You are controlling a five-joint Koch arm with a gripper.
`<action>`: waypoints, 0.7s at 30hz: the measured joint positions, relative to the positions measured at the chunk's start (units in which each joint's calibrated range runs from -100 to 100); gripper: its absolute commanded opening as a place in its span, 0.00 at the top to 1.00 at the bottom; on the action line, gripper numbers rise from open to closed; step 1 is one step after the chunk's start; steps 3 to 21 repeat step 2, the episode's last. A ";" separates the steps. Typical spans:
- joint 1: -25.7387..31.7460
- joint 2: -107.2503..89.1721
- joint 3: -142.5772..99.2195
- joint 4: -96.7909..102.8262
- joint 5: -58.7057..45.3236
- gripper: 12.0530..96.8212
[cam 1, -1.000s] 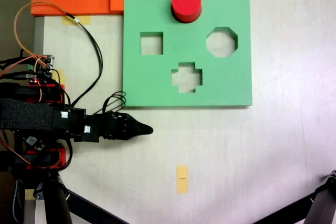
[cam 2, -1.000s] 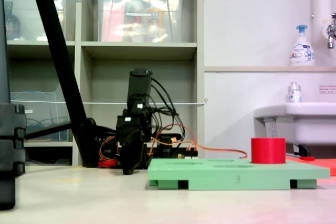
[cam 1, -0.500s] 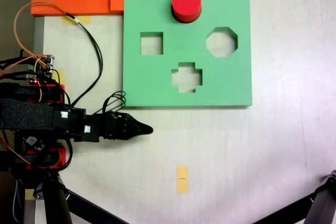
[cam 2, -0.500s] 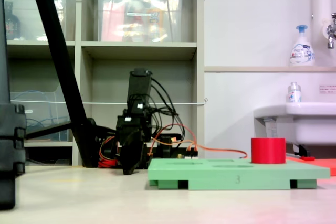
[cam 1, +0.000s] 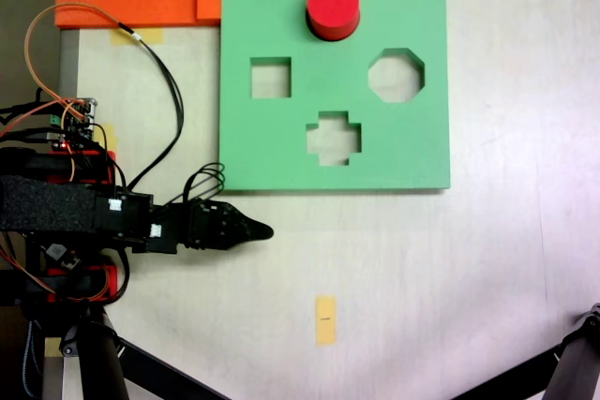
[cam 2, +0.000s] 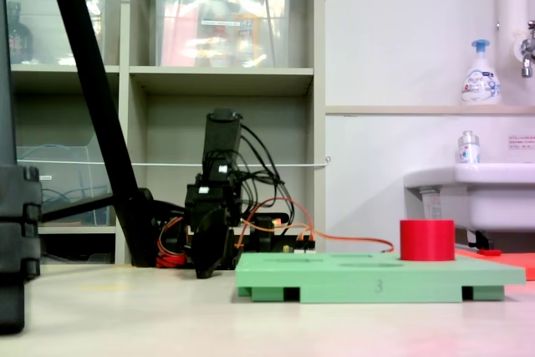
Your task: Put the cylinder block into the corresponding hole
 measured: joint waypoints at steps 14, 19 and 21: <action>0.00 0.00 0.00 0.00 0.00 0.57; 0.00 0.00 0.00 0.00 0.00 0.57; 0.00 0.00 0.00 0.00 0.00 0.57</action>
